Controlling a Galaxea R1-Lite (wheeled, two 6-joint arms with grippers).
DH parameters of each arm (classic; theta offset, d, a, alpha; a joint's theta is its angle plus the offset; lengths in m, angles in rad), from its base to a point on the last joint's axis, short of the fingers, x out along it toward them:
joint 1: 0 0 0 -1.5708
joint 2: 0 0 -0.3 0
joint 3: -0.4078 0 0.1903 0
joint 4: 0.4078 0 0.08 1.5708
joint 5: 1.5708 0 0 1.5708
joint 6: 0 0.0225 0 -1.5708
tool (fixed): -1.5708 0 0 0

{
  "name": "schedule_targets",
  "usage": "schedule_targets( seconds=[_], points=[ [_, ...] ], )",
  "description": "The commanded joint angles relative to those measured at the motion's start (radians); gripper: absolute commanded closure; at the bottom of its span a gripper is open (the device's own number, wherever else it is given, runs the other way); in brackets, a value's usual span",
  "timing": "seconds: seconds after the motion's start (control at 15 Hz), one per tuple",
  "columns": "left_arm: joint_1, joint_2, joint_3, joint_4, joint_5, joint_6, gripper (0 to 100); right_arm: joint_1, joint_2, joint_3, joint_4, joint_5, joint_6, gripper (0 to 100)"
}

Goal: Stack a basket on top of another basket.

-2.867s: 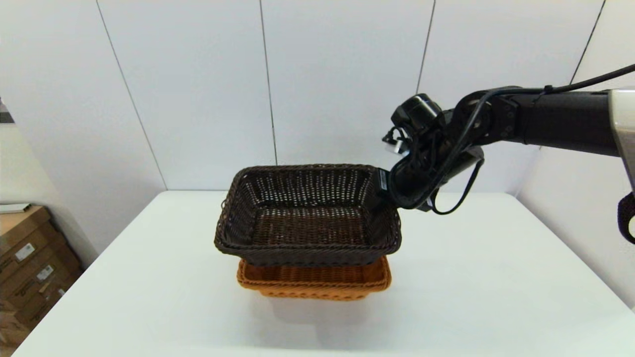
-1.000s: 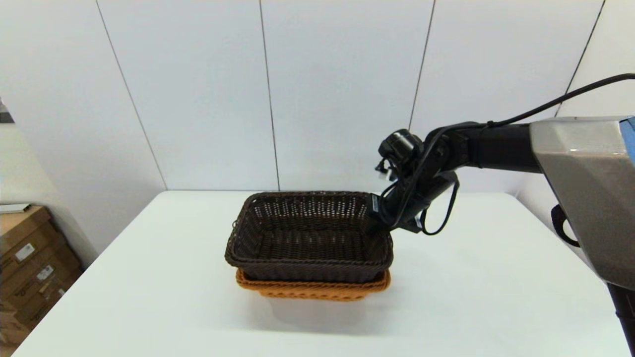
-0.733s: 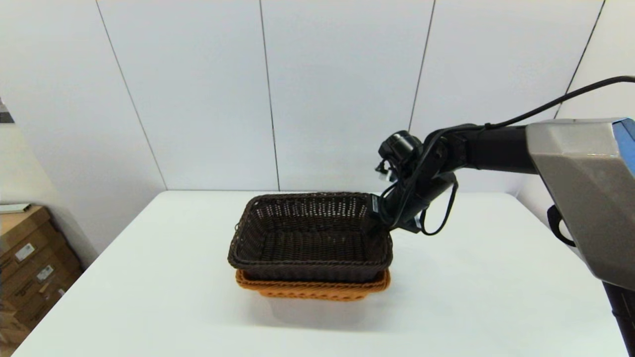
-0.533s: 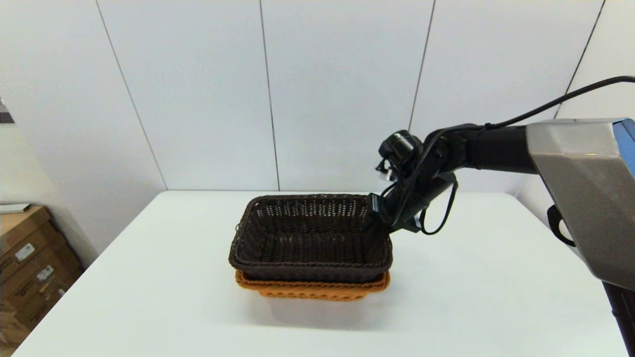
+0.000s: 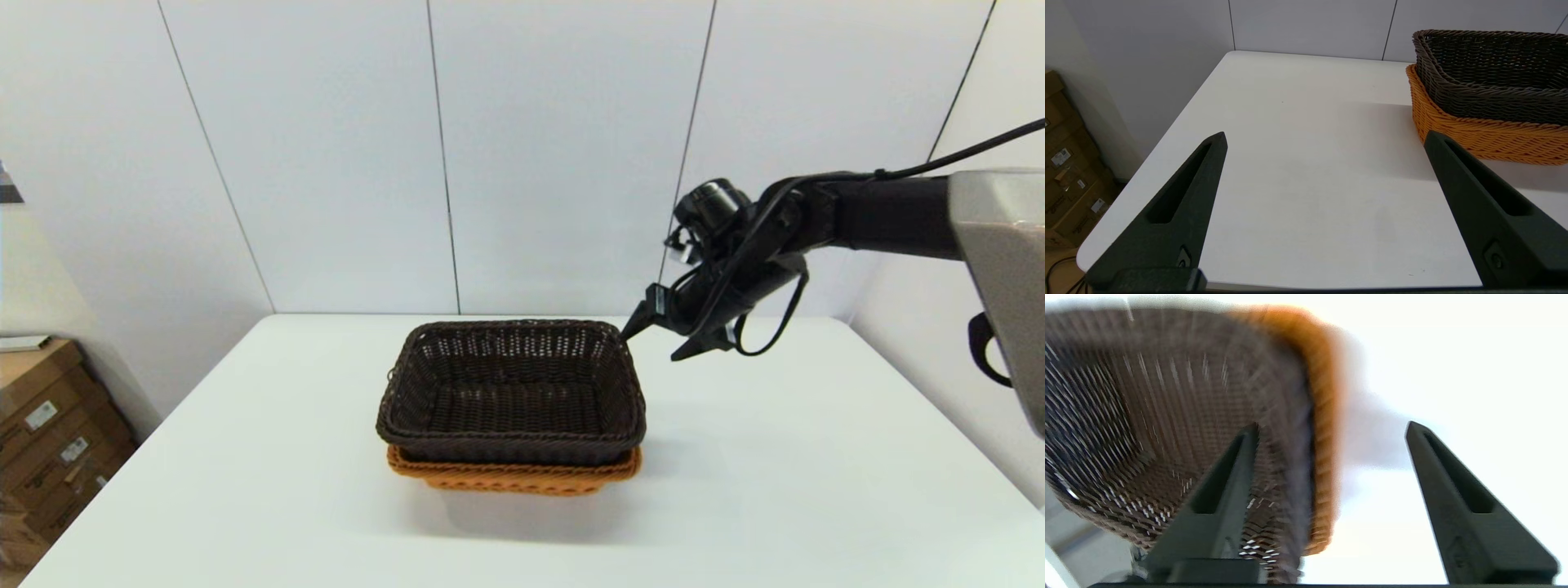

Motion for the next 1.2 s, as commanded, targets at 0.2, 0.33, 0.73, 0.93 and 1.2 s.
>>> schedule_targets(
  seconds=[0.2, 0.33, 0.73, 0.93, 1.2],
  points=[
    [0.0, 0.0, 0.0, 0.0, 0.001, -0.001, 0, -0.188, -0.207, 0.049, 0.012, -0.001, -0.032, 0],
    [0.0, 0.0, 0.0, 0.0, 0.001, -0.001, 0, -0.24, -0.336, 0.1, 0.013, -0.001, -0.088, 0],
    [0.0, 0.0, 0.0, 0.0, 0.001, -0.001, 0, -0.321, -0.827, 0.327, 0.084, -0.135, -0.271, 0],
    [0.0, 0.0, 0.0, 0.0, 0.001, 0.0, 0, -0.326, -1.057, 0.457, 0.082, -0.36, -0.308, 0],
    [0.0, 0.0, 0.0, 0.0, 0.001, -0.001, 0, -0.328, -1.359, 0.559, 0.062, -0.501, -0.358, 0]
  ],
)
